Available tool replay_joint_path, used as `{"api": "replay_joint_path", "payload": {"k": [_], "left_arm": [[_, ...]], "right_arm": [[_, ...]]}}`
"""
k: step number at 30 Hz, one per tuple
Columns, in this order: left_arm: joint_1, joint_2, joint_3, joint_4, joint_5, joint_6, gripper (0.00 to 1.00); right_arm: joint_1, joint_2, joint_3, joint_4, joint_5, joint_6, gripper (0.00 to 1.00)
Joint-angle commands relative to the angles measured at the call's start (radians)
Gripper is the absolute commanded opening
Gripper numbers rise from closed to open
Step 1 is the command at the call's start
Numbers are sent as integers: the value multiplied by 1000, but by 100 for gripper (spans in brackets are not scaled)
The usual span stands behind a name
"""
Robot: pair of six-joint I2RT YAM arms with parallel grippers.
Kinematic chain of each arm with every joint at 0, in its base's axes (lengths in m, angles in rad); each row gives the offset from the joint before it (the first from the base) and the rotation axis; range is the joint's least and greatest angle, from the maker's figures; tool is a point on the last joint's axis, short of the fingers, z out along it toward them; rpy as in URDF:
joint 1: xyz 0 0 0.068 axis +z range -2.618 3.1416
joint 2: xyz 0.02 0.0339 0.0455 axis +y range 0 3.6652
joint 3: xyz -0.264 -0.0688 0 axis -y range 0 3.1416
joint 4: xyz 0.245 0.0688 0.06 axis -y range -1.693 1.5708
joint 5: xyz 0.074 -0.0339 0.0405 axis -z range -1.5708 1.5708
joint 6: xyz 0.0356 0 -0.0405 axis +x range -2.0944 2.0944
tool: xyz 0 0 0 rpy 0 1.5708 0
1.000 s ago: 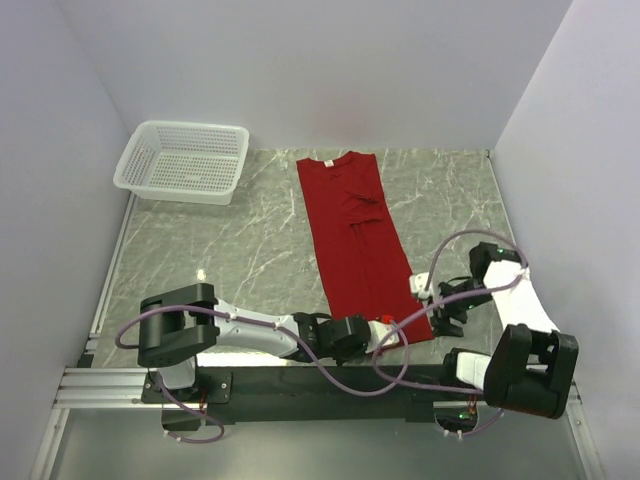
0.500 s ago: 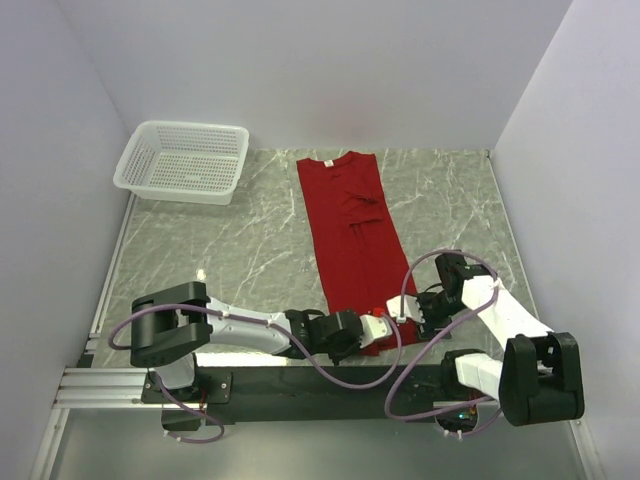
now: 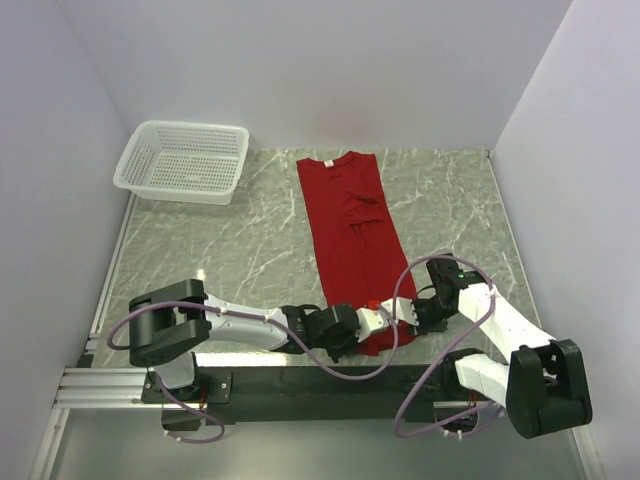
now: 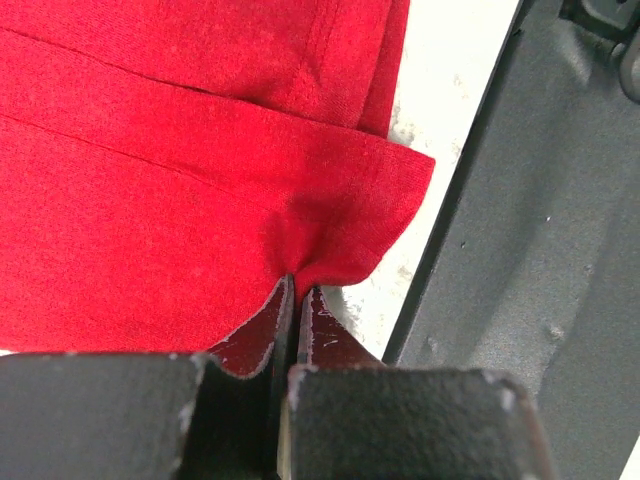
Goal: Fold and stack the t-shirts
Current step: Fold the tshirt
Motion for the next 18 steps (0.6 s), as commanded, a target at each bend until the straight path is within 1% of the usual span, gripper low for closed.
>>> {"api": "replay_joint_path", "payload": {"k": [1,3,4,8,10,11,12,14,15,17,18], "left_arm": [[12,-11,-30,18,57,-28,1],[32,-28,-39,40,77,-37,1],[40,-44,-51,49,103,-45,1],[95,-100,-68,74,183,-55,1],[141,-121,-65,74,221,-55,1],[158,-143,-66,74,262,-58,1],[198,-152,-63,72,279,-62,1],[244,-184,-62,74,324,-72,1],[291,-193,-62,74,362,-75,1],[337,-212,-43,65,392,-78,1],[386,-212,-16,58,419,-78,1]], "right_arm": [[15,16,-50,129,28,29,30],[14,15,-32,106,11,43,22],[14,15,-7,90,-19,52,16],[12,16,81,0,-97,85,7],[12,29,126,-81,-128,65,3],[11,47,170,-106,-162,77,1],[12,58,194,-126,-176,101,0],[3,87,265,-163,-218,121,0],[-9,120,292,-174,-234,137,0],[-17,160,367,-166,-248,213,0],[-21,209,394,-149,-257,245,0]]}}
